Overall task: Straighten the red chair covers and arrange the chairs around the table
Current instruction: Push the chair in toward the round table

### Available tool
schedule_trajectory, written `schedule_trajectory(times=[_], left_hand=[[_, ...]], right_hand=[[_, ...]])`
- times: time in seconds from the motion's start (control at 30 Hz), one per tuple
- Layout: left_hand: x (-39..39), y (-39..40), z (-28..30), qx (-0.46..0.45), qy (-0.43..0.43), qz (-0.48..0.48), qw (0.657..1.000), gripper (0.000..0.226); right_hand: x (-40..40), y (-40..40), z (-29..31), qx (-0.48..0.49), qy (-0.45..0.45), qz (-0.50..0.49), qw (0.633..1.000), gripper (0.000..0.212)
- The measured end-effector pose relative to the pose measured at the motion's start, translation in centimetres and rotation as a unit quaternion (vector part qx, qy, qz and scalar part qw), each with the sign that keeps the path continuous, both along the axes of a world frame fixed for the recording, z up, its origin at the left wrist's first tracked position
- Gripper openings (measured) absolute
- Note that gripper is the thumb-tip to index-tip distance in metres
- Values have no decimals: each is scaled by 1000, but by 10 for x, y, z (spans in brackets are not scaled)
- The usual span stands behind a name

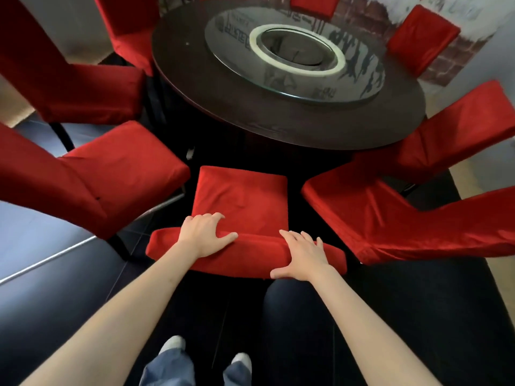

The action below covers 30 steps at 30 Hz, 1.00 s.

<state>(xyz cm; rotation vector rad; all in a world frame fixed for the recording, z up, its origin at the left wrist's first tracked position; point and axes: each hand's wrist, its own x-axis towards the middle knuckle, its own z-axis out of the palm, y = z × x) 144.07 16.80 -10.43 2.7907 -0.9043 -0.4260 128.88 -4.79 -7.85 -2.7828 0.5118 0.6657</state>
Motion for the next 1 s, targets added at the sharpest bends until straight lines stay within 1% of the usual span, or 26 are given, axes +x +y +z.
schedule_trajectory(times=[0.17,0.23,0.37,0.47,0.6,0.8,1.0], left_hand=[[-11,19,-7,45,-36,24,998,77],[-16,22,-8,53,-51,27,997,77],[-24,22,-6,62,-63,33,996,73],[-29,24,-6,65,-67,29,995,73],[-35,25,-5,55,-68,36,996,74],[-53,30,-7,48,-84,38,995,73],[-64,33,-9,42,-107,36,993,81]], right_hand=[[-9,-10,-8,-14,19,48,999,117],[-13,-11,-11,-32,4,61,998,108],[-12,-10,-8,-51,-24,67,996,82],[-11,-10,-6,-66,-24,78,994,71],[-13,-11,-6,-78,-41,87,992,64],[-23,-12,1,-69,-46,94,992,53],[-37,-6,1,-82,-54,104,990,50]])
